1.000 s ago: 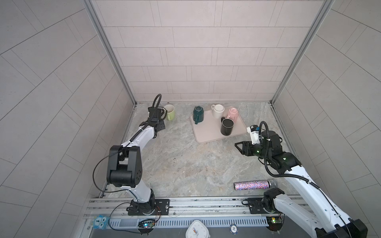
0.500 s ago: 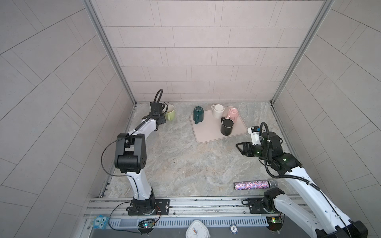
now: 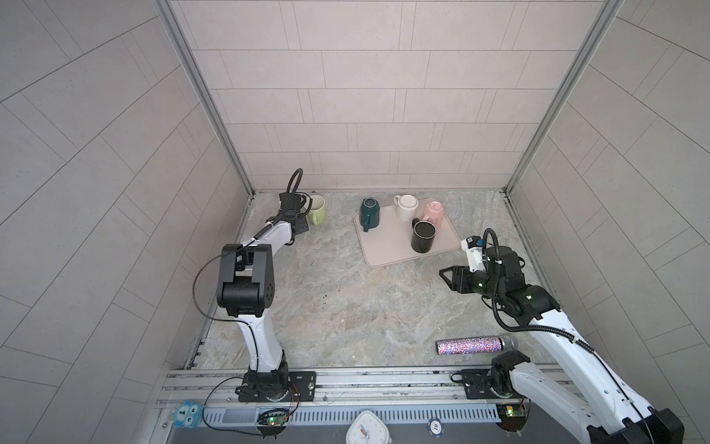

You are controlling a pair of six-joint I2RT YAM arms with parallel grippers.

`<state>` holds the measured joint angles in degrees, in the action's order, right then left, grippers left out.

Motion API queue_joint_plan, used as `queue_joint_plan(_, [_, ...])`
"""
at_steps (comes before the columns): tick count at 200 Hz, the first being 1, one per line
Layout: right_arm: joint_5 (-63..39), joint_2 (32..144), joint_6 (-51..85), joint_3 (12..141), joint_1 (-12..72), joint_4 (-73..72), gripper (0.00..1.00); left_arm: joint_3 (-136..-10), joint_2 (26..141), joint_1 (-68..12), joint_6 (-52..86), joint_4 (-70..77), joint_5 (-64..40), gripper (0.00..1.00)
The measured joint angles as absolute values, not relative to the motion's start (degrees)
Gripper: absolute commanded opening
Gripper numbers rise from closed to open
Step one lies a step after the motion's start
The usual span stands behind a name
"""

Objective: Turn the mug right side up
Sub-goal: Place the mug at the top-left of the table.

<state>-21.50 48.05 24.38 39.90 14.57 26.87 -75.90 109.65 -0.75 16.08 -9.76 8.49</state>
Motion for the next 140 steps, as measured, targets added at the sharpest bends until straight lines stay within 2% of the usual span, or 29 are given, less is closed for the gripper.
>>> queue_joint_plan(11, [-21.5, 48.1, 24.4, 39.8, 14.6, 27.0, 0.62, -75.9, 109.7, -0.8, 16.2, -9.6, 8.3, 0.12])
queue_joint_plan(29, [-21.5, 48.3, 24.4, 39.8, 14.6, 27.0, 0.65, -75.9, 109.7, -0.8, 16.5, -9.3, 7.9, 0.42])
queue_joint_plan(42, [-21.5, 48.7, 24.2, 39.8, 14.6, 27.0, 0.66, -75.9, 109.7, -0.8, 16.9, -8.3, 7.9, 0.55])
queue_joint_plan(86, [-21.6, 49.3, 24.2, 39.8, 14.6, 27.3, 0.68, -75.7, 108.2, -0.8, 18.5, -6.8, 7.4, 0.79])
queue_joint_plan(113, [-21.7, 49.3, 24.2, 39.8, 14.6, 27.3, 0.68, -74.0, 103.8, -0.8, 19.4, -7.3, 7.8, 0.87])
queue_joint_plan(140, [-21.8, 49.2, 24.2, 39.6, 14.6, 27.2, 0.68, -71.8, 96.4, -1.4, 19.6, -8.3, 8.9, 0.87])
